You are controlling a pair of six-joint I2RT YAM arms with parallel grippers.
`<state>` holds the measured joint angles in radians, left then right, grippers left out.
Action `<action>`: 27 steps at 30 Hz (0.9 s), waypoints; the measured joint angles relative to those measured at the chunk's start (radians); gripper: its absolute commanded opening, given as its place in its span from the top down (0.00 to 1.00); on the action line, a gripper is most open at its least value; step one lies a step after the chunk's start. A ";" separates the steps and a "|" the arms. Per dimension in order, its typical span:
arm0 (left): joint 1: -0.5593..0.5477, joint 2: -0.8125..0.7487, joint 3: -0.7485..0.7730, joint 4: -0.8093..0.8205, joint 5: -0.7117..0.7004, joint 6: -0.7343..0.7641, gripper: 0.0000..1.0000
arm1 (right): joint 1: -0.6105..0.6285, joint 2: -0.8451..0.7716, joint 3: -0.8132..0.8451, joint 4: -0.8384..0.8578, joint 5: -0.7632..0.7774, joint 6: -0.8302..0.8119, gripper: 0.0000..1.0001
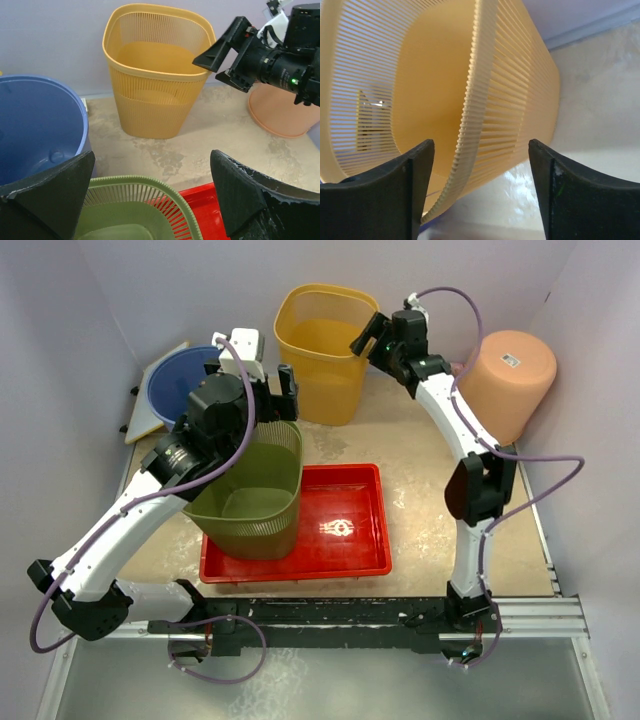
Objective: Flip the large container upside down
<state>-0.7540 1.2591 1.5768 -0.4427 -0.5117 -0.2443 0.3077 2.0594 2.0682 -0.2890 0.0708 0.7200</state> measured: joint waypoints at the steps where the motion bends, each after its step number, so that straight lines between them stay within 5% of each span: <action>1: 0.000 -0.001 -0.001 0.001 0.001 0.000 0.05 | 0.000 -0.046 -0.075 0.032 0.002 0.008 0.31; 4: 0.000 -0.006 -0.004 0.003 0.008 0.000 0.05 | 0.000 -0.229 -0.333 0.080 0.026 0.019 0.38; 13: 0.000 -0.001 -0.009 0.020 0.048 0.001 0.05 | -0.014 -0.564 -0.850 0.111 0.110 0.034 0.37; 27: 0.000 0.024 -0.039 0.037 0.098 0.001 0.05 | -0.226 -0.605 -1.009 0.072 0.095 0.026 0.29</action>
<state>-0.7540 1.2835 1.5375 -0.4061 -0.4141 -0.2436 0.0814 1.4540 1.0592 -0.2169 0.1654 0.7456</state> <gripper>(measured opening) 0.946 0.696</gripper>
